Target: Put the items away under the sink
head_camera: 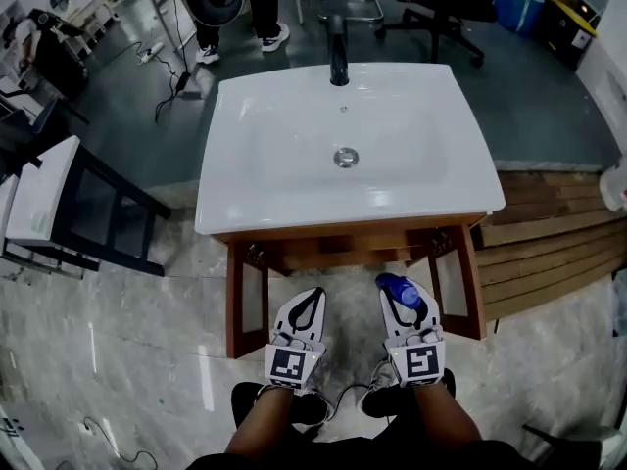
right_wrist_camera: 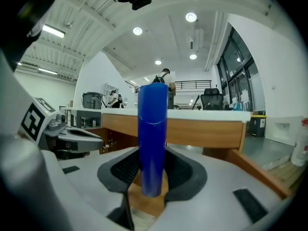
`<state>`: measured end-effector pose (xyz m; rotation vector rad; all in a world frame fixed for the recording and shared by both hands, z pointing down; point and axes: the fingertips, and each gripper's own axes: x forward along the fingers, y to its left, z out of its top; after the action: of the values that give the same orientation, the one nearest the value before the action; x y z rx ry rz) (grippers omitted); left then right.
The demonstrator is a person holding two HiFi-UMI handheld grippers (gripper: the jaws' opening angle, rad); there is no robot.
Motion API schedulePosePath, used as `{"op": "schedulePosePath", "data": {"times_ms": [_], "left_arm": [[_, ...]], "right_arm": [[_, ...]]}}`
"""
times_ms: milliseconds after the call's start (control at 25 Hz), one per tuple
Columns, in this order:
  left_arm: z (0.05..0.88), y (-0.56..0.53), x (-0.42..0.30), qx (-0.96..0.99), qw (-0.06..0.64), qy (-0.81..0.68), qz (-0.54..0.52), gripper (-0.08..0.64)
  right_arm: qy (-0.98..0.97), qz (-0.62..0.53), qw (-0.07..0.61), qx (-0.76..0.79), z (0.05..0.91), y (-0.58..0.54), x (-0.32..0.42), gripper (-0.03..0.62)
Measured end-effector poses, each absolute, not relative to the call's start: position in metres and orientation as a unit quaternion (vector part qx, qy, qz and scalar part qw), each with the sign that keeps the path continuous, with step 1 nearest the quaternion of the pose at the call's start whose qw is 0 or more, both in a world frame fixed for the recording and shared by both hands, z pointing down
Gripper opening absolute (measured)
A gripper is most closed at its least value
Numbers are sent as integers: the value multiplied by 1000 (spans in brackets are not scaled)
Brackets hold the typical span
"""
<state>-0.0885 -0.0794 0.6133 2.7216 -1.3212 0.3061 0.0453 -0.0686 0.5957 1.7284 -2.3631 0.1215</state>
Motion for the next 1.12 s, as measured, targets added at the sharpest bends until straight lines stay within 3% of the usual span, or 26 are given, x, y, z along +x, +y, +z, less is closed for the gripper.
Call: {"op": "schedulePosePath", "data": {"times_ms": [320,560,1120], "left_arm": [[756,-111,-96,893,51,-443,67,21],[815,-124,-107,892,39,-449,42,21],[827,-124,-104,892,10,-450,47,21]], "right_arm": [[-797,36,97,595,742,-96,39,163],[-801,30,99,589,810,-94,33,163],[-794,37,105,597,823,-97,28,163]]}}
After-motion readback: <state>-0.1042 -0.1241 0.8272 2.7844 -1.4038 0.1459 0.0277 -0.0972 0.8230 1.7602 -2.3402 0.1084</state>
